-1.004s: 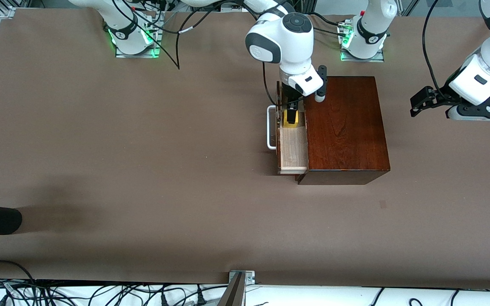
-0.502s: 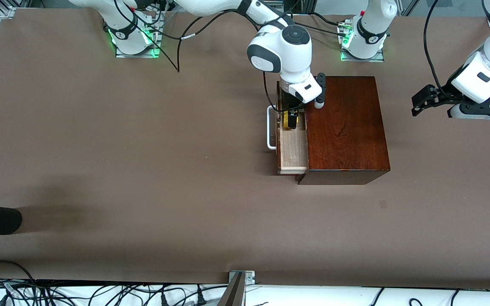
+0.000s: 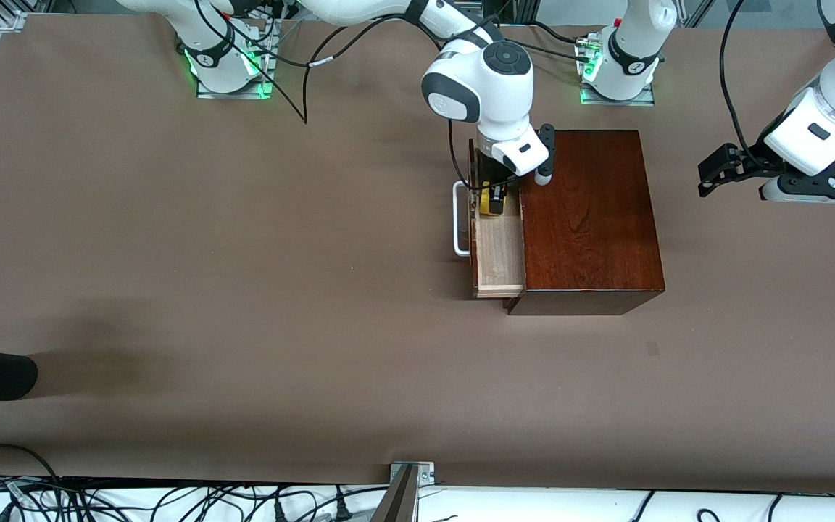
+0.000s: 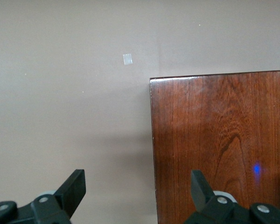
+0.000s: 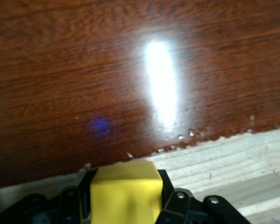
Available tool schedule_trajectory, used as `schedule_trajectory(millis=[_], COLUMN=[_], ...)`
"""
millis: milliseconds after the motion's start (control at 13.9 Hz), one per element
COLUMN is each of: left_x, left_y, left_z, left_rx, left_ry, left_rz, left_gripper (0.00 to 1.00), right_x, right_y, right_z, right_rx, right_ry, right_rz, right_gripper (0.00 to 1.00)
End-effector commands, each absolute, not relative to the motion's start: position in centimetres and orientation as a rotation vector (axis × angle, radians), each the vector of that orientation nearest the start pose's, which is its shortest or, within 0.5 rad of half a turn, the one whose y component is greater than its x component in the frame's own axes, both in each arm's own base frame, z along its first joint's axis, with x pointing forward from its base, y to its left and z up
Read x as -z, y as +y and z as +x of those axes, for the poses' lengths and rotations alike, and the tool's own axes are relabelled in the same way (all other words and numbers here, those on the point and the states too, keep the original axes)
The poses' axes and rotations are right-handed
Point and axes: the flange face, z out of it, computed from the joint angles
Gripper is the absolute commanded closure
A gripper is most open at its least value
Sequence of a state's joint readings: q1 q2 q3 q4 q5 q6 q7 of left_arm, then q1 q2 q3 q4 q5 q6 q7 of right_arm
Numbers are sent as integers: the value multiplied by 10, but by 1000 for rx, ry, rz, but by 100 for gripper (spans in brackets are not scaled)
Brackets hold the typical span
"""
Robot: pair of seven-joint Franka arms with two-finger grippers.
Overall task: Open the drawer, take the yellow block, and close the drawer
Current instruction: 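Lift the yellow block out and carry it away with the right gripper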
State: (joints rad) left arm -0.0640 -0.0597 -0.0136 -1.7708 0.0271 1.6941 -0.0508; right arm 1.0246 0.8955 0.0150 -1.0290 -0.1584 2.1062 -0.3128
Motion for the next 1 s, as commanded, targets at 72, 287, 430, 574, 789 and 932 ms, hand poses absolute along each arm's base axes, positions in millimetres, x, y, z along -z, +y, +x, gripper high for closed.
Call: schedule_trajectory(millis=[72, 287, 430, 574, 789, 932], left_x=[-580, -579, -579, -577, -577, -576], left_y=[-48, -51, -51, -51, -51, -51], left_z=[541, 541, 541, 540, 539, 539], left_rx=[-37, -40, -52, -81, -93, -96], left_ry=[83, 70, 89, 94, 111, 197], left_rz=[-3128, -3134, -3135, -3132, -3129, -3128], left_gripper=[0, 0, 0, 0, 0, 0], right_x=[-394, -480, -521, -550, -561, -558], right_y=[675, 647, 611, 566, 481, 419], right_z=[410, 431, 458, 486, 554, 602], right_rx=[393, 525, 550, 509, 422, 376], right_ry=[-2006, -1890, -1761, -1590, -1363, -1177], right_rz=[-2471, -2503, -2593, -2732, -2896, -2942], right_gripper=[100, 100, 100, 100, 100, 100])
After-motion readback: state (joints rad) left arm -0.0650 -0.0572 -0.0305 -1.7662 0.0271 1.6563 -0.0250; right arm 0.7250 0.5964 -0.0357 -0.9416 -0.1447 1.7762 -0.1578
